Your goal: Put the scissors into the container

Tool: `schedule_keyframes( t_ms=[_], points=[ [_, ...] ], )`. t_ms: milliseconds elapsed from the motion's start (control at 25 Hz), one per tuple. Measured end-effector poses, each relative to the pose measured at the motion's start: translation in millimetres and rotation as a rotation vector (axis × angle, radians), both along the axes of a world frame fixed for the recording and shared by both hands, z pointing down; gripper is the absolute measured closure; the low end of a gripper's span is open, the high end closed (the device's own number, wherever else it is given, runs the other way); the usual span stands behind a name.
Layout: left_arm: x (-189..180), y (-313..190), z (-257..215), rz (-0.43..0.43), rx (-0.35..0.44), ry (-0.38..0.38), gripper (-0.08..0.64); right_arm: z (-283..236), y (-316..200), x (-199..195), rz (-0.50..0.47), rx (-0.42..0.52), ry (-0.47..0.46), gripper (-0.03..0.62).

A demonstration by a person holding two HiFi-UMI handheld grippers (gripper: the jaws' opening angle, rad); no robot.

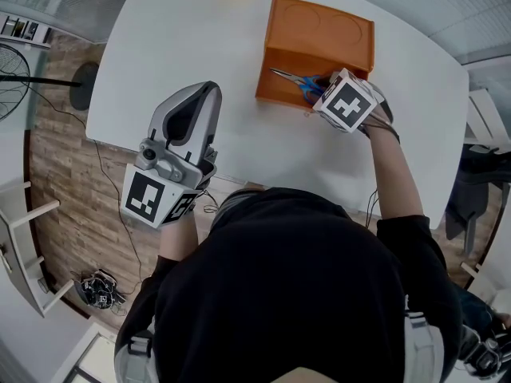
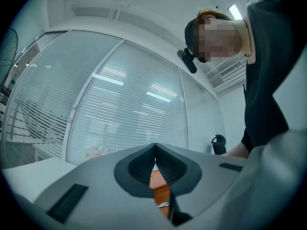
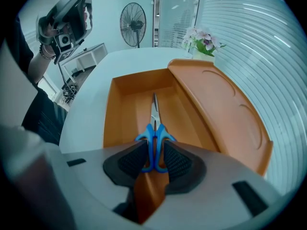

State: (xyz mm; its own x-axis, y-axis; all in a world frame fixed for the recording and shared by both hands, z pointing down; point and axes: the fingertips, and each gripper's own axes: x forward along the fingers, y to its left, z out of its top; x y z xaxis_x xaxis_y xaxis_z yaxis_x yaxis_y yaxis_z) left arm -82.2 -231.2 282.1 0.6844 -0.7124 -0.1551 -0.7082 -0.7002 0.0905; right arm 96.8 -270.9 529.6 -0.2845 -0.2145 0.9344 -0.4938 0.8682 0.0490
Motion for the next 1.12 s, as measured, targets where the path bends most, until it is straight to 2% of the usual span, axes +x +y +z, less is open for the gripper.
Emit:
schedule_keyframes(
  t_ms=[280,440,720,1120],
  points=[
    [4.2,0.5,-0.5,0.014,0.000,-0.010,0.548,-16.5,-2.8,-0.4,0.033,0.050,-0.037,0.476],
    [10.7,0.0,-5.5,0.037,-0.001,0.015,0.548,-28.1,-5.6,-2.7,0.046,0.091,-0.086,0.476],
    [20.2,-1.7,-3.7,0.058,0.009,-0.023,0.548,-58.7,-4.8,-2.4,0.091,0.161,-0.171,0.476],
    [37.9,-2.2,-8.5,0.099,0.023,-0.031,0.548,-117.3,-3.2,-1.9,0.166,0.318,-0.378,0.476]
  ],
)
